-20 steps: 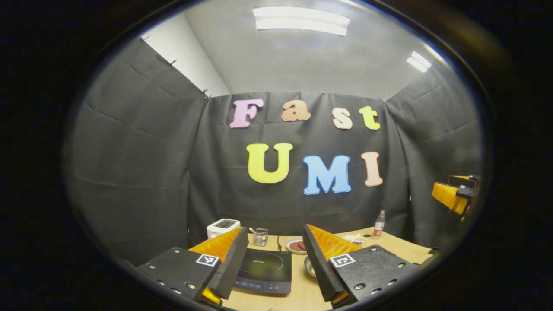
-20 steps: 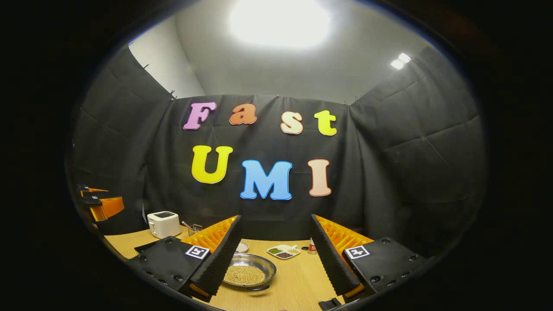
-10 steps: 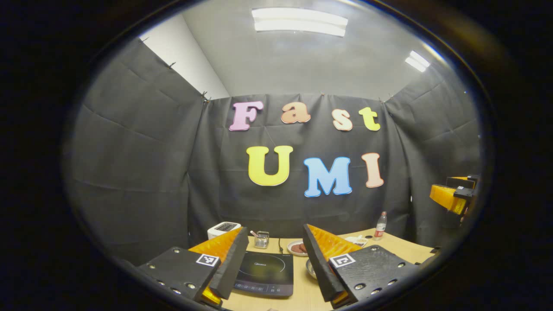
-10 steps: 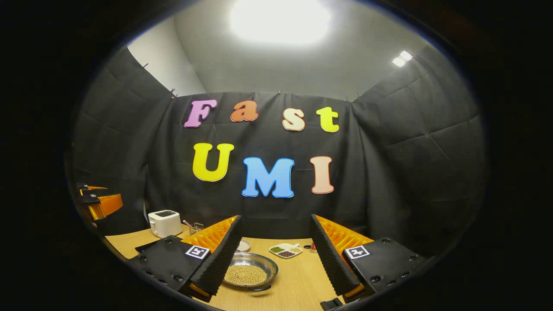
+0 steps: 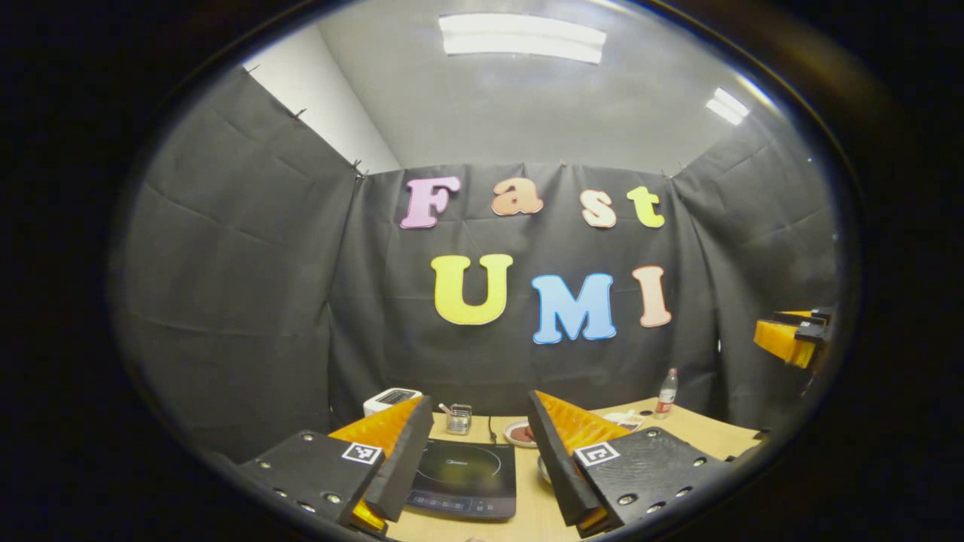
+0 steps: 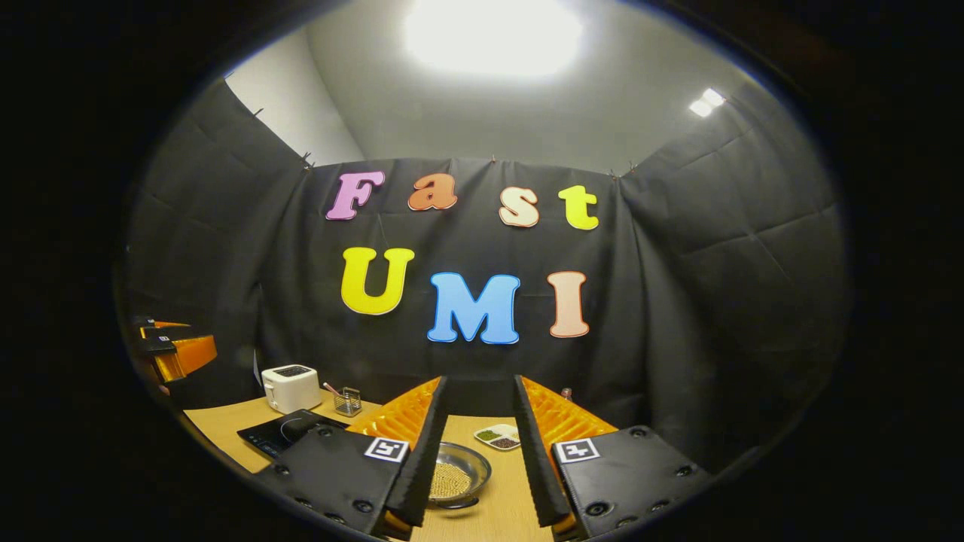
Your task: First push the handle of the pot to place it horizontally, then grasp the pot with both hands and set it on the induction cooktop.
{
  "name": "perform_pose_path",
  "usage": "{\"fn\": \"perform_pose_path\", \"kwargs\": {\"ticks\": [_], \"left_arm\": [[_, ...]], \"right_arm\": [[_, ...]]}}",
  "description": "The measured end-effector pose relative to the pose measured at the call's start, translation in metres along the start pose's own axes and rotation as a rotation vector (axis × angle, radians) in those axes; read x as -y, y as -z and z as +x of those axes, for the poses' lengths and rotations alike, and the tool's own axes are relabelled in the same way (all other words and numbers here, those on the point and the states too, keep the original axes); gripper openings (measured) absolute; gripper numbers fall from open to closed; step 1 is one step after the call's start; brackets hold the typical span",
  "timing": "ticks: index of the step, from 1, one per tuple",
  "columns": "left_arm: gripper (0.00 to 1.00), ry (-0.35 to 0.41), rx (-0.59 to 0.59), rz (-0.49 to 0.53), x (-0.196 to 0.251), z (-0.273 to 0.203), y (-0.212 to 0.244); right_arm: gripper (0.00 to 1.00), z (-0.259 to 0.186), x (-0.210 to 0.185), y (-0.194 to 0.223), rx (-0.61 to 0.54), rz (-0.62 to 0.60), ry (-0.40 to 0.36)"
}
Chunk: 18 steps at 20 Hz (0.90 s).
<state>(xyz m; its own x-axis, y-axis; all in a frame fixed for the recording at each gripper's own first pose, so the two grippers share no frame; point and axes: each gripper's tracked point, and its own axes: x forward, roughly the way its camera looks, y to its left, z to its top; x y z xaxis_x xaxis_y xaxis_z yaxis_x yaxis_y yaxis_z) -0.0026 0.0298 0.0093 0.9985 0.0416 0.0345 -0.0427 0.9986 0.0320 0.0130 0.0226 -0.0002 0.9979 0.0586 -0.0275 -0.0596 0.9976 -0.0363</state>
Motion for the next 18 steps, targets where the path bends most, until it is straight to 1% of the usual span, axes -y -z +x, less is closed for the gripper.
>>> {"fn": "perform_pose_path", "kwargs": {"ticks": [1, 2, 3, 4, 5, 6, 7, 8, 9, 11, 14, 15, 16, 18], "left_arm": [[0.77, -0.001, 0.001, 0.002, -0.002, 0.001, -0.001], [0.75, 0.000, 0.003, 0.002, -0.002, 0.003, -0.001], [0.77, -0.001, 0.005, 0.002, -0.005, 0.004, -0.002], [0.75, 0.000, 0.006, 0.001, -0.007, 0.004, -0.001], [0.77, 0.001, 0.005, 0.001, -0.008, 0.006, -0.001], [0.75, 0.002, 0.005, 0.002, -0.011, 0.007, 0.000], [0.75, 0.002, 0.006, 0.003, -0.014, 0.008, 0.000], [0.75, 0.004, 0.007, 0.002, -0.017, 0.010, 0.000], [0.75, 0.009, 0.007, -0.001, -0.020, 0.012, 0.001], [0.75, 0.016, 0.004, -0.003, -0.026, 0.014, 0.003], [0.75, 0.025, 0.004, -0.005, -0.041, 0.017, 0.002], [0.77, 0.027, 0.011, -0.005, -0.045, 0.016, 0.001], [0.75, 0.028, 0.016, -0.004, -0.050, 0.016, -0.001], [0.74, 0.027, 0.016, -0.005, -0.059, 0.016, 0.001]], "right_arm": [[0.53, 0.000, -0.002, 0.001, -0.003, 0.000, -0.001], [0.43, 0.001, -0.003, 0.002, -0.006, 0.001, 0.000], [0.40, 0.001, -0.008, 0.003, -0.010, 0.003, -0.016], [0.31, 0.000, -0.010, 0.003, -0.013, 0.001, -0.015], [0.20, 0.004, -0.009, 0.003, -0.010, 0.001, -0.020], [0.12, 0.000, -0.008, 0.000, -0.002, -0.007, 0.001], [0.05, 0.007, -0.015, 0.001, 0.000, -0.012, -0.013], [0.02, 0.004, -0.023, 0.004, -0.009, -0.014, -0.041], [0.02, 0.004, -0.035, 0.008, -0.020, -0.021, -0.063], [0.00, 0.003, -0.046, 0.013, -0.037, -0.035, -0.080], [0.00, 0.003, -0.066, 0.028, -0.076, -0.042, -0.097], [0.00, 0.004, -0.073, 0.033, -0.088, -0.044, -0.103], [0.01, 0.005, -0.079, 0.037, -0.100, -0.045, -0.110], [0.02, 0.005, -0.089, 0.047, -0.134, -0.052, -0.127]]}}
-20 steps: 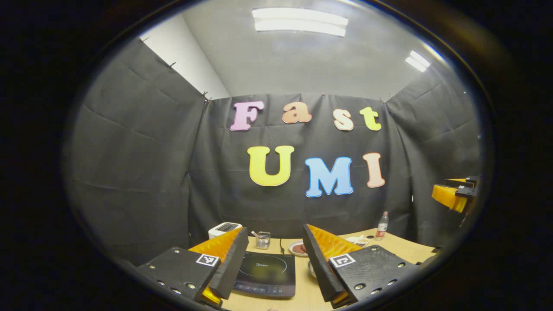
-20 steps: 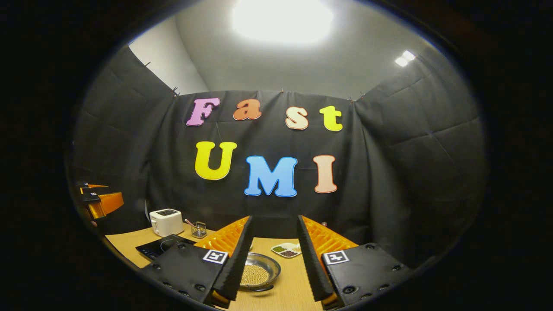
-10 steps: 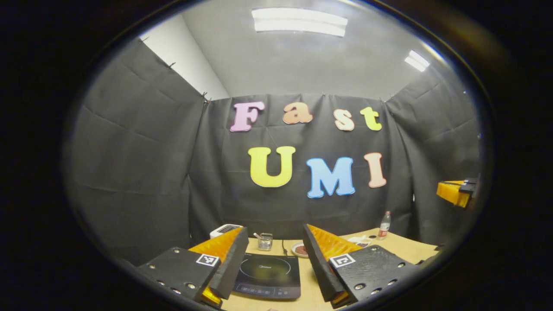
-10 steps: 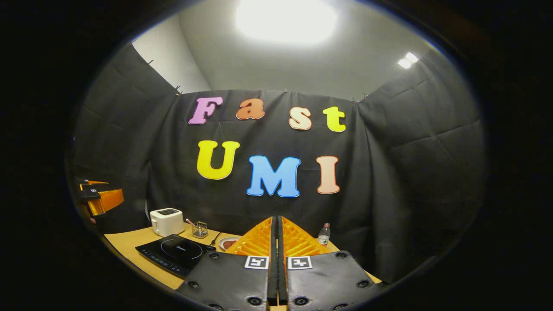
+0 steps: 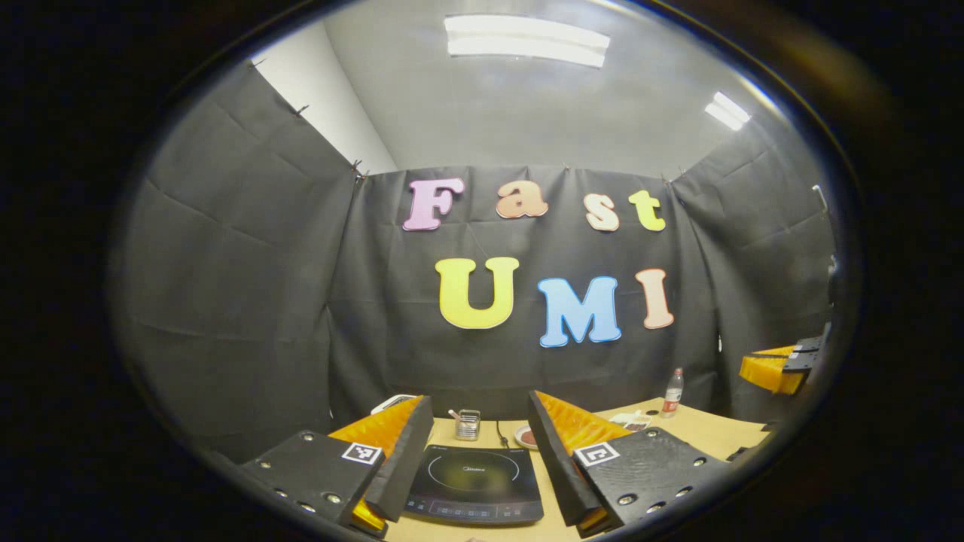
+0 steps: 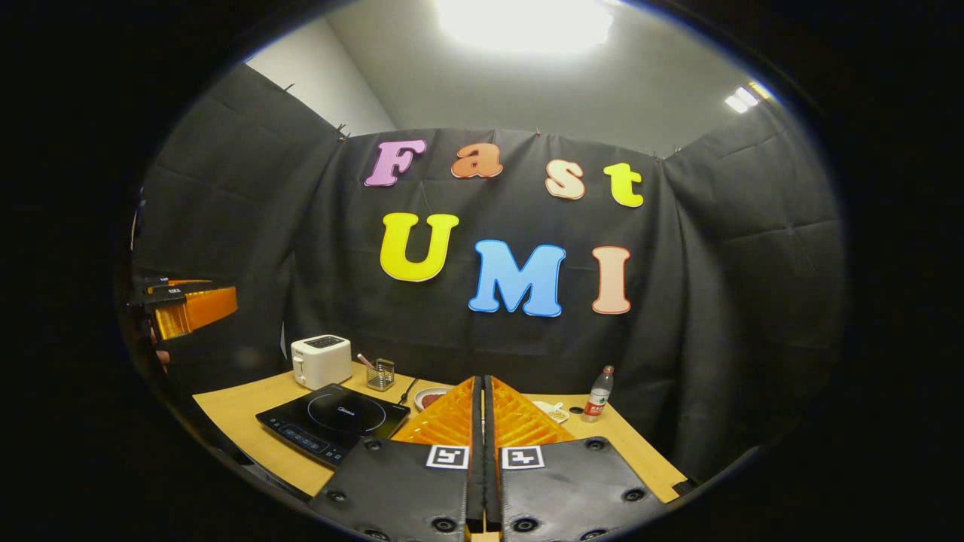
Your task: First push the handle of the pot to place it horizontally, then grasp the pot with both hands and set it on the induction cooktop.
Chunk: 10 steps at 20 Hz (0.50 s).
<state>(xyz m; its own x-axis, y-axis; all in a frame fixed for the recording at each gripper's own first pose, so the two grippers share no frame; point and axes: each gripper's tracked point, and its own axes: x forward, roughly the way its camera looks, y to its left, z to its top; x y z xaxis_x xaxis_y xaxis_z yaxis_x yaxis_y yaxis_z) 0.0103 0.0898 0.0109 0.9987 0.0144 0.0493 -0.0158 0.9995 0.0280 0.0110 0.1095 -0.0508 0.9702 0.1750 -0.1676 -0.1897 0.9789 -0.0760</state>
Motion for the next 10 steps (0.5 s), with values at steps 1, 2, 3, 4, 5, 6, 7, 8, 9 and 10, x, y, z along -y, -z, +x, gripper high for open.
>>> {"fn": "perform_pose_path", "kwargs": {"ticks": [1, 2, 3, 4, 5, 6, 7, 8, 9, 10], "left_arm": [[0.74, 0.000, -0.003, -0.003, -0.003, 0.001, 0.002], [0.74, -0.003, -0.007, -0.006, -0.006, 0.002, 0.003], [0.74, -0.007, -0.011, -0.009, -0.008, 0.001, 0.006], [0.74, -0.012, -0.016, -0.012, -0.011, 0.002, 0.008], [0.74, -0.019, -0.022, -0.013, -0.015, 0.001, 0.012], [0.74, -0.025, -0.027, -0.014, -0.017, 0.002, 0.013], [0.74, -0.033, -0.030, -0.013, -0.019, 0.002, 0.015], [0.74, -0.041, -0.031, -0.011, -0.020, 0.003, 0.016], [0.74, -0.050, -0.031, -0.008, -0.022, 0.005, 0.016], [0.74, -0.060, -0.031, -0.005, -0.023, 0.006, 0.016]], "right_arm": [[0.01, 0.001, -0.004, 0.005, -0.015, -0.005, -0.010], [0.02, 0.003, -0.007, 0.010, -0.032, -0.010, -0.019], [0.01, 0.004, -0.008, 0.017, -0.050, -0.013, -0.024], [0.02, 0.007, -0.010, 0.023, -0.069, -0.012, -0.031], [0.02, 0.010, -0.013, 0.030, -0.086, -0.008, -0.040], [0.00, 0.012, -0.015, 0.036, -0.104, -0.007, -0.050], [0.00, 0.016, -0.016, 0.044, -0.122, -0.010, -0.059], [0.02, 0.019, -0.016, 0.051, -0.138, -0.015, -0.069], [0.05, 0.023, -0.017, 0.058, -0.155, -0.018, -0.082], [0.05, 0.026, -0.019, 0.064, -0.175, -0.016, -0.098]]}}
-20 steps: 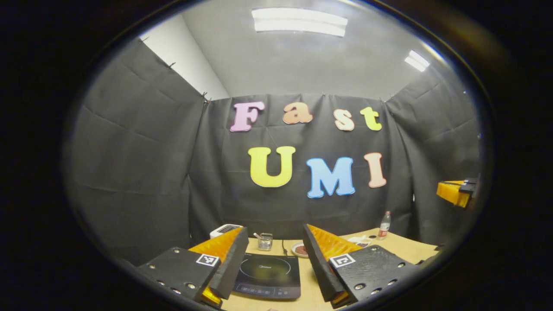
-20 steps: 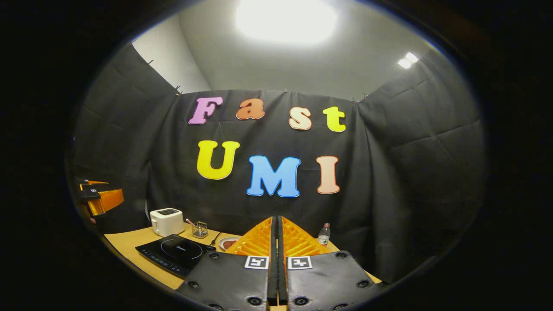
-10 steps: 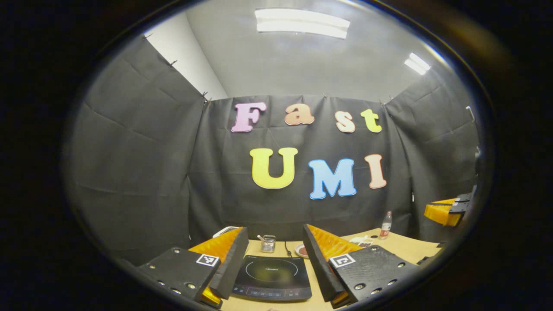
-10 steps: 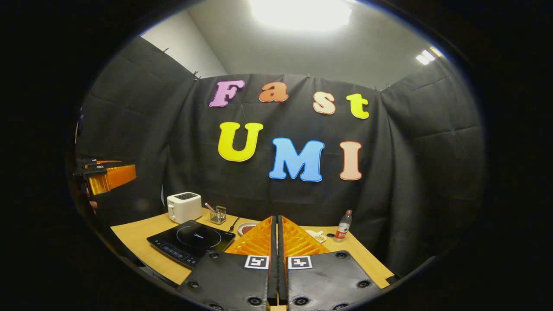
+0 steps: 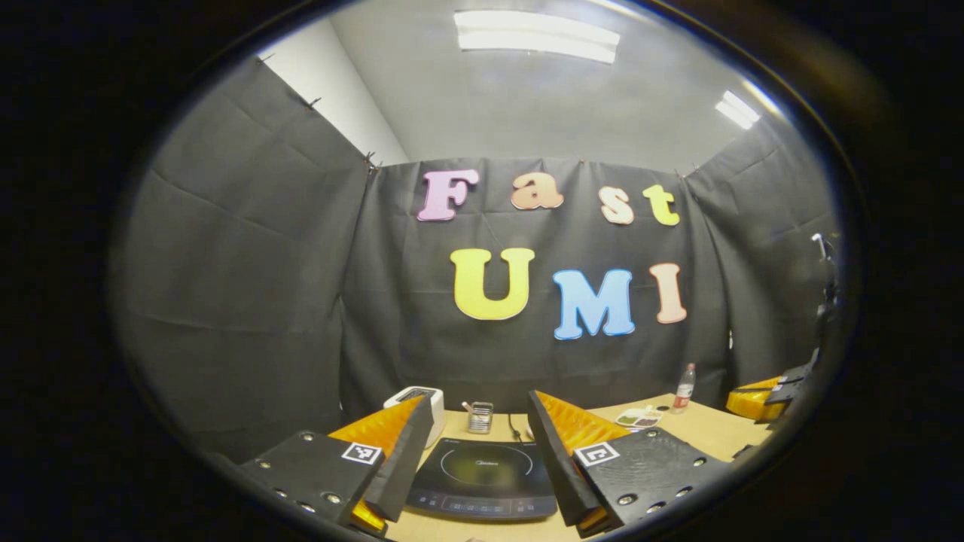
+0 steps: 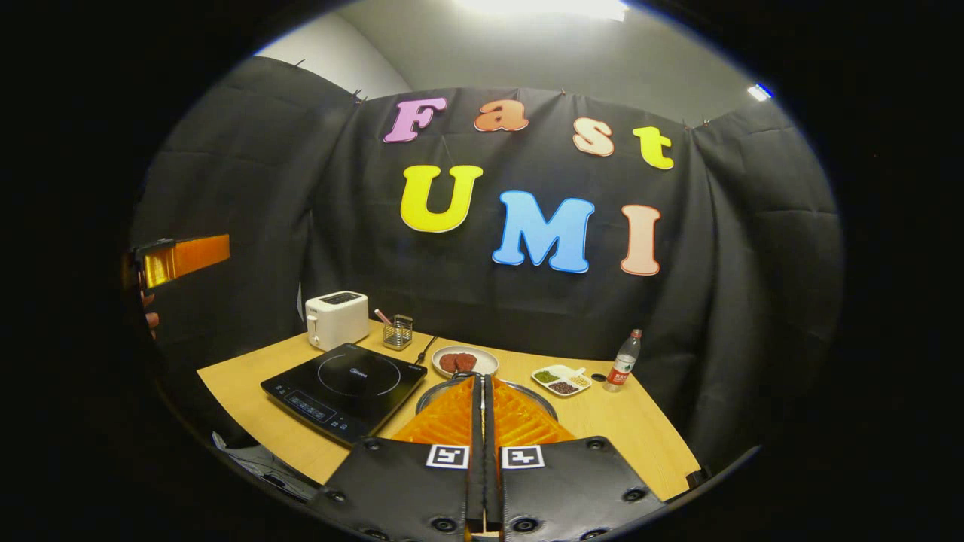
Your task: First push the handle of the pot to place it horizontally, then grasp the pot with both hands and set it on the induction cooktop.
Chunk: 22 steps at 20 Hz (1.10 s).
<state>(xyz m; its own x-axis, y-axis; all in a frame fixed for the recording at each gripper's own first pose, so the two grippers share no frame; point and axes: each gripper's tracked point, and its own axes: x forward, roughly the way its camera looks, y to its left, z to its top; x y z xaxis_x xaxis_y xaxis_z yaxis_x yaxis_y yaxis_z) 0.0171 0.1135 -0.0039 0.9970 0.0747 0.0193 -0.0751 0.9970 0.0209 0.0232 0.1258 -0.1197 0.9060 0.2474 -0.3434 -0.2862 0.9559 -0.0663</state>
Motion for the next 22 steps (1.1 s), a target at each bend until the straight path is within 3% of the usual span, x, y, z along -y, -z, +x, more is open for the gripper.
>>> {"fn": "perform_pose_path", "kwargs": {"ticks": [12, 22], "left_arm": [[0.77, -0.084, -0.021, 0.021, 0.027, 0.026, 0.011], [0.75, -0.165, -0.058, 0.053, 0.031, 0.032, 0.022]], "right_arm": [[0.02, 0.051, -0.004, 0.080, -0.220, -0.015, -0.192], [0.02, 0.074, -0.018, 0.167, -0.486, -0.036, -0.344]]}}
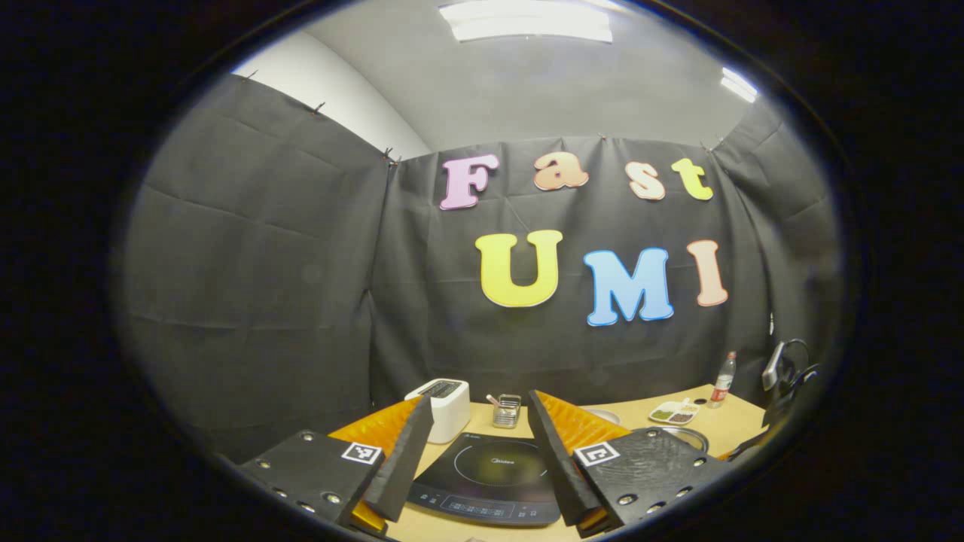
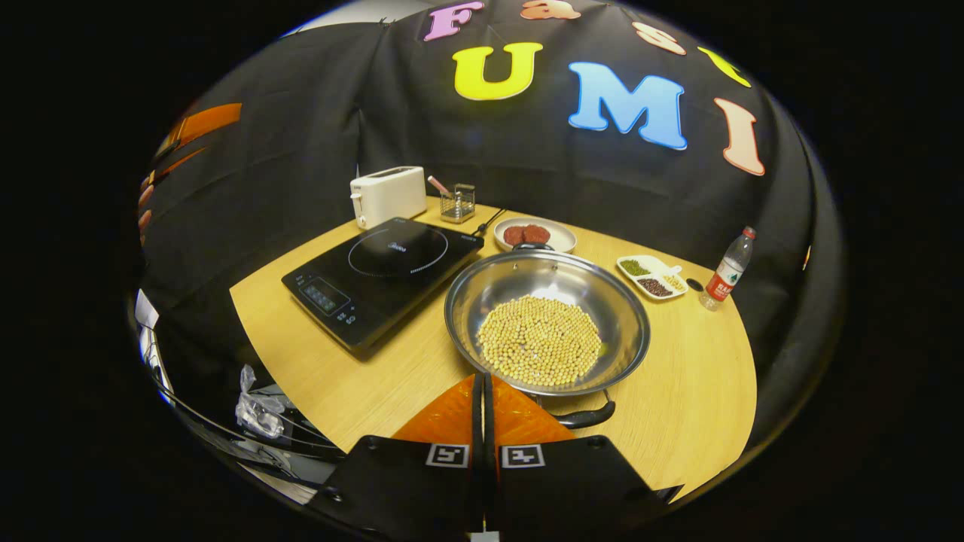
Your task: First push the handle of the pot to place it horizontally, then grasp the pot with both hands and set it on the induction cooktop.
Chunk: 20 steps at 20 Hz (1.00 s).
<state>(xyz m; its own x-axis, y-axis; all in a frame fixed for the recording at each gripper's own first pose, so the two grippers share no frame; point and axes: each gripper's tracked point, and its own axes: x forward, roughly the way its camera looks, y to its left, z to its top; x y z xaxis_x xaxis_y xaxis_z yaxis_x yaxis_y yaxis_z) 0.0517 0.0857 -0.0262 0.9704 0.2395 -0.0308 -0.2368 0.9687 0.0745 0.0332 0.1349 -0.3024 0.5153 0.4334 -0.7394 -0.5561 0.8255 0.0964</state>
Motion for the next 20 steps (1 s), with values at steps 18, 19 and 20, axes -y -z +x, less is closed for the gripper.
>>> {"fn": "perform_pose_path", "kwargs": {"ticks": [18, 19, 20], "left_arm": [[0.75, 0.013, -0.035, 0.026, 0.039, 0.020, 0.013], [0.77, 0.017, -0.035, 0.026, 0.042, 0.022, 0.013], [0.75, 0.021, -0.035, 0.027, 0.045, 0.023, 0.012]], "right_arm": [[0.05, 0.028, 0.044, 0.052, -0.205, 0.100, 0.031], [0.02, 0.027, 0.047, 0.053, -0.206, 0.094, 0.038], [0.02, 0.027, 0.051, 0.053, -0.207, 0.088, 0.043]]}}
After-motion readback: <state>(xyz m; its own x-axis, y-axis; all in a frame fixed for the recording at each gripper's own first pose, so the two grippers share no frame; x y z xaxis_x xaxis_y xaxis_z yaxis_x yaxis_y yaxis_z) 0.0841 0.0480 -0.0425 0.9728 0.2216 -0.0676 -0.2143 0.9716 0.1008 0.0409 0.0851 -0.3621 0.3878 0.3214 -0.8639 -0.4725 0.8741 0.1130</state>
